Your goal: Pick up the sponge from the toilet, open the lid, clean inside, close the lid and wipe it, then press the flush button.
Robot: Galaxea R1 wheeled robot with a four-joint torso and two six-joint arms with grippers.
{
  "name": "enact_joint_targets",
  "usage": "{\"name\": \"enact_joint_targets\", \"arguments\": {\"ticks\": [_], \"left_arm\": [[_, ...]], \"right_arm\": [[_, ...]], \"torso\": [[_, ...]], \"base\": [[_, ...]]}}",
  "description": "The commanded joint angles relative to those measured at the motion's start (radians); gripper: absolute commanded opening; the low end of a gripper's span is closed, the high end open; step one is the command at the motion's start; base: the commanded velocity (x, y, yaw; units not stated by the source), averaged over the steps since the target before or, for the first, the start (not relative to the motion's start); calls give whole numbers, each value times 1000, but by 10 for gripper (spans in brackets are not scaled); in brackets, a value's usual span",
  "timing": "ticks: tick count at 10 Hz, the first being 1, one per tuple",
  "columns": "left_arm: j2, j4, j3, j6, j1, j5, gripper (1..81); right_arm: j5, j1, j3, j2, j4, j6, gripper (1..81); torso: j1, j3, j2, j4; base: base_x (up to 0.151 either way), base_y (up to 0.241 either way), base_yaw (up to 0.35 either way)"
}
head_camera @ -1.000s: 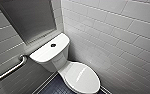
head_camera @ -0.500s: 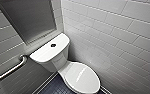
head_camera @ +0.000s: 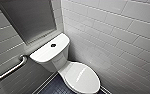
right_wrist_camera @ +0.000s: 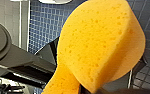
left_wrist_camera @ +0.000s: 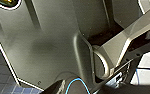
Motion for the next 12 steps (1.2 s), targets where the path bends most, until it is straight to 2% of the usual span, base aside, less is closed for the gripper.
{"name": "enact_joint_targets", "arguments": {"ticks": [1, 5, 6, 9, 12], "left_arm": [[7, -60, 14, 23, 32, 46, 811], [55, -45, -69, 37, 69, 38, 811], [64, -42, -66, 37, 76, 37, 811], [107, -31, -76, 37, 115, 40, 811], [121, 6, -86, 37, 155, -9, 811]], "right_arm": [[-50, 110, 171, -142, 3, 2, 10], [-56, 298, 243, -228, 8, 3, 10], [-65, 366, 246, -237, 41, 3, 10], [-176, 568, 219, -211, 80, 3, 10], [-314, 786, 173, -159, 154, 5, 10]], "torso": [[0, 0, 0, 0], [0, 0, 0, 0], [0, 0, 0, 0], [0, 0, 0, 0], [0, 0, 0, 0]], "base": [[0, 0, 0], [0, 0, 0], [0, 0, 0], [0, 0, 0], [0, 0, 0]]}}
